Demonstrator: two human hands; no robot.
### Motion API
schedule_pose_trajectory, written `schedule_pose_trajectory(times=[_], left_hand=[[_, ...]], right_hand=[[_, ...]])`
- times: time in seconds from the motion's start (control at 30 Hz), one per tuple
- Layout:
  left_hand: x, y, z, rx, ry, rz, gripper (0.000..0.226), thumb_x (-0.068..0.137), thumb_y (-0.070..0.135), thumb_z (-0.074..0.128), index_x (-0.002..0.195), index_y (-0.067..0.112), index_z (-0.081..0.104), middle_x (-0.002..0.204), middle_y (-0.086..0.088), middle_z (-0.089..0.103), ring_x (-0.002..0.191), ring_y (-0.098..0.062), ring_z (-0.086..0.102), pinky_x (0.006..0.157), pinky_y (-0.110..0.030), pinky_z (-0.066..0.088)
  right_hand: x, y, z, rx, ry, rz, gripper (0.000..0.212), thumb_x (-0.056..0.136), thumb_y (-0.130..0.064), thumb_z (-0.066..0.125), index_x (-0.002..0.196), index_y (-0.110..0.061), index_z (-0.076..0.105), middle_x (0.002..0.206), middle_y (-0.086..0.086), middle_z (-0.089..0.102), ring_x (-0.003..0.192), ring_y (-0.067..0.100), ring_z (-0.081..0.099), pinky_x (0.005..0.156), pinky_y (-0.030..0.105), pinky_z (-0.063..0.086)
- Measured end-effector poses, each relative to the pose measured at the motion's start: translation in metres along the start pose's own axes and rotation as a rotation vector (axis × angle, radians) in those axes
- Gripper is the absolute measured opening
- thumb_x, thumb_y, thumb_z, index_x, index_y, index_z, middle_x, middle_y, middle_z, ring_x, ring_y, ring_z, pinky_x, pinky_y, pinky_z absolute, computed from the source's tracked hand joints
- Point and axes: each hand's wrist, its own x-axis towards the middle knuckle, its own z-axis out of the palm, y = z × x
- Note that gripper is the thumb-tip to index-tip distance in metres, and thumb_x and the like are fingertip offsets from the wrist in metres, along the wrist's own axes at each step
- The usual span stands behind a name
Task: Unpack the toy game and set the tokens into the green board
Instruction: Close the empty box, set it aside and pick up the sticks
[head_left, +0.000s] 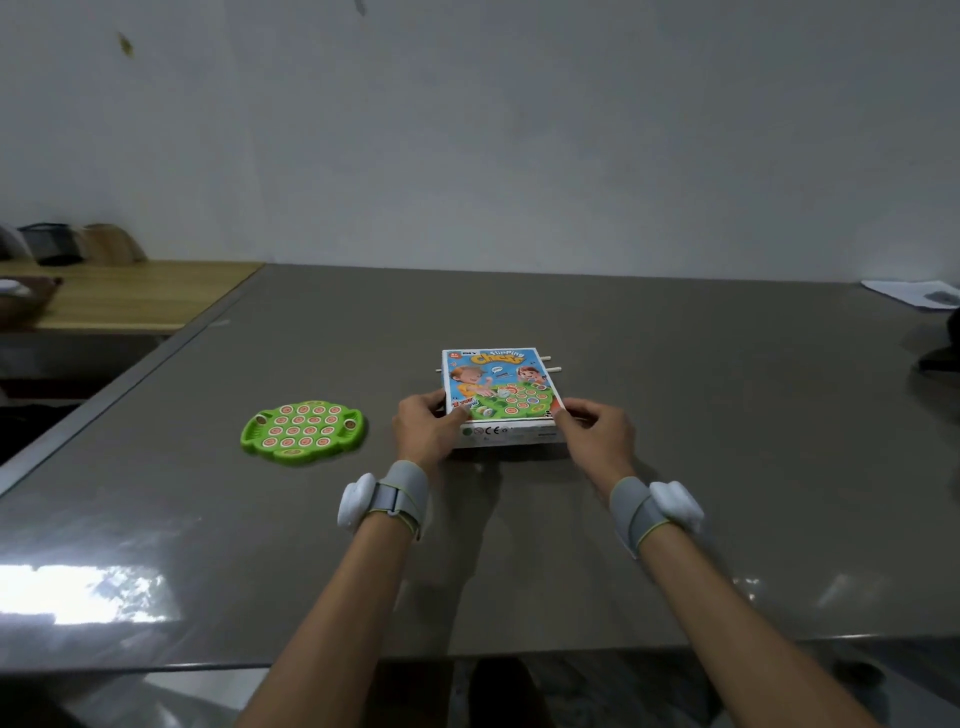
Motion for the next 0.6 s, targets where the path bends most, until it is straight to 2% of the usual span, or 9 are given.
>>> schedule_pose_trajectory(times=[0.13,0.2,0.27,0.33,0.47,0.6], left_hand=[[0.005,0.022,-0.041,-0.029,-0.017,0.053,0.035,0.087,0.009,0.067,0.121,0.003,0.066,0.105,-0.012,0.074,0.092,-0.028,0.073,0.087,-0.044,0.059],[0.009,0.033,-0.067,-0.030,-0.021,0.075,0.035,0.089,0.008,0.065,0.123,0.000,0.064,0.109,-0.015,0.073,0.095,-0.030,0.072,0.089,-0.046,0.058],[0.011,0.041,-0.096,-0.021,-0.003,0.102,0.033,0.091,0.005,0.062,0.123,-0.002,0.063,0.111,-0.017,0.072,0.094,-0.029,0.071,0.085,-0.039,0.059],[0.012,0.048,-0.128,0.023,0.024,0.132,0.029,0.093,0.004,0.059,0.121,-0.001,0.064,0.110,-0.017,0.072,0.088,-0.025,0.069,0.074,-0.031,0.057],[0.011,0.052,-0.190,0.058,0.094,0.130,0.029,0.094,0.001,0.055,0.122,-0.003,0.062,0.107,-0.016,0.071,0.087,-0.026,0.067,0.084,-0.041,0.056],[0.005,0.046,-0.248,0.083,0.189,0.128,0.029,0.095,-0.002,0.051,0.121,-0.006,0.063,0.107,-0.016,0.069,0.086,-0.021,0.064,0.077,-0.027,0.052]], right_hand=[[-0.005,-0.034,0.021,0.058,-0.017,-0.050,0.021,0.084,-0.024,0.073,0.102,-0.014,0.076,0.093,-0.002,0.076,0.074,-0.003,0.065,0.077,0.019,0.053],[-0.007,-0.052,0.038,0.083,-0.027,-0.094,0.017,0.083,-0.024,0.074,0.096,-0.015,0.077,0.087,-0.005,0.076,0.068,-0.011,0.063,0.070,0.009,0.050],[-0.010,-0.071,0.059,0.104,-0.043,-0.127,0.017,0.081,-0.026,0.076,0.094,-0.015,0.077,0.082,-0.008,0.073,0.065,-0.014,0.061,0.062,0.001,0.045],[-0.017,-0.090,0.082,0.124,-0.071,-0.151,0.019,0.080,-0.028,0.077,0.094,-0.015,0.077,0.081,-0.009,0.072,0.068,-0.010,0.063,0.061,0.002,0.045],[-0.034,-0.122,0.131,0.154,-0.154,-0.186,0.020,0.080,-0.029,0.077,0.094,-0.015,0.076,0.083,-0.007,0.073,0.071,-0.002,0.066,0.066,0.012,0.051],[-0.061,-0.147,0.180,0.193,-0.232,-0.208,0.018,0.079,-0.028,0.078,0.090,-0.014,0.075,0.078,-0.007,0.071,0.067,-0.008,0.063,0.060,0.005,0.047]])
